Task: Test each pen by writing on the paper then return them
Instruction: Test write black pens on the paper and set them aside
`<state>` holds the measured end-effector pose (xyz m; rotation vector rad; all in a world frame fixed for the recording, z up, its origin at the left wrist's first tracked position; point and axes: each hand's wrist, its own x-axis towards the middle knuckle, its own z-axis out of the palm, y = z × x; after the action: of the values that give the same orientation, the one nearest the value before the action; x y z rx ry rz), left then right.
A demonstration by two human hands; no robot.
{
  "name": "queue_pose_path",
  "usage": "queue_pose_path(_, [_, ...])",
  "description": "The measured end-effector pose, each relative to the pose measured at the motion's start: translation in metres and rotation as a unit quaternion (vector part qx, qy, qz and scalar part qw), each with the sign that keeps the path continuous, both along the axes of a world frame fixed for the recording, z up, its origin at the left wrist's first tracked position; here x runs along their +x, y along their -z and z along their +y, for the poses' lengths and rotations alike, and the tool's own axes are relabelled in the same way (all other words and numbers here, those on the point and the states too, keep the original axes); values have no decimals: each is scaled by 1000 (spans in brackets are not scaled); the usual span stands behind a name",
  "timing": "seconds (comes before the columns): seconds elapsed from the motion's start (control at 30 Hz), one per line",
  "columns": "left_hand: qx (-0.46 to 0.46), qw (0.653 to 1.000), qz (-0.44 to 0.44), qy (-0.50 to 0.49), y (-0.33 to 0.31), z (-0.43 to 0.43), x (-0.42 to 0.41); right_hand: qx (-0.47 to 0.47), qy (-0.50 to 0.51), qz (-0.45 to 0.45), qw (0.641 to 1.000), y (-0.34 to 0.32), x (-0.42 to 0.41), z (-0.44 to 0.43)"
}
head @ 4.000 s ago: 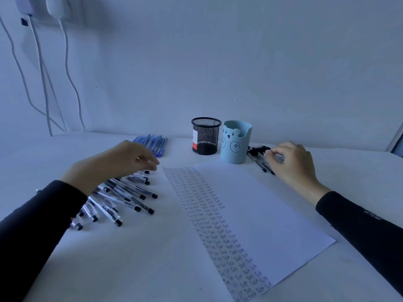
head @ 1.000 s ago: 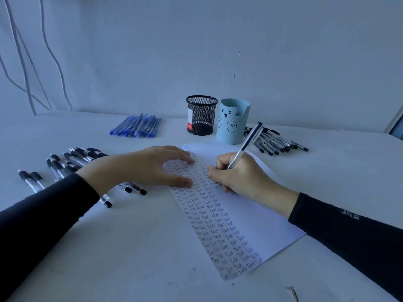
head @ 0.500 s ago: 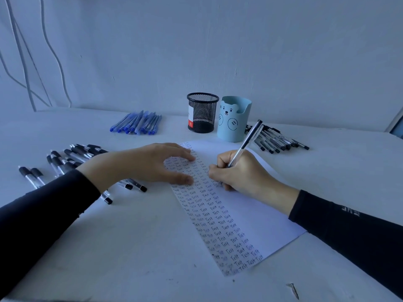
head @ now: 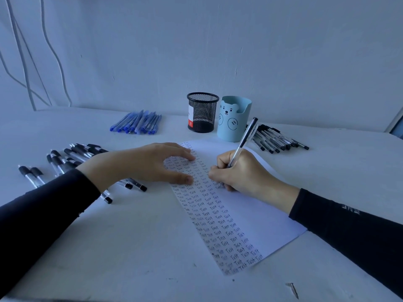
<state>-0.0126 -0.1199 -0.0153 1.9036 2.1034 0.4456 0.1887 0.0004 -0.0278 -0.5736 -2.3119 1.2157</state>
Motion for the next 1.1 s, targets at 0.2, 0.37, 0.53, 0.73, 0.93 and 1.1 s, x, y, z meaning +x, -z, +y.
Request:
queue_pose_path(0.2, [-6, 1000, -1, -2, 0, 0, -1, 7, 0, -2, 1000, 0, 0, 2])
queue_pose_path(0.37, [-8, 1000, 4, -1, 0, 0, 0, 5, 4, 7, 1000, 1, 0, 4])
queue_pose_path(0.53, [-11, 1000, 2, 0, 0, 0, -1, 11, 1, -2, 1000, 1, 0, 4])
queue_pose_path(0.73, [-8, 1000, 2, 0, 0, 0, -1, 13, -1, -6, 1000, 2, 0, 5])
queue_pose_path(0.93, [-13, 1000, 4, 2, 2, 1, -5, -104, 4, 27, 994, -9, 2, 11])
queue_pose_path(1.1, [-17, 1000, 2, 1, 2, 1, -5, -194, -8, 26, 981, -18, 2, 22])
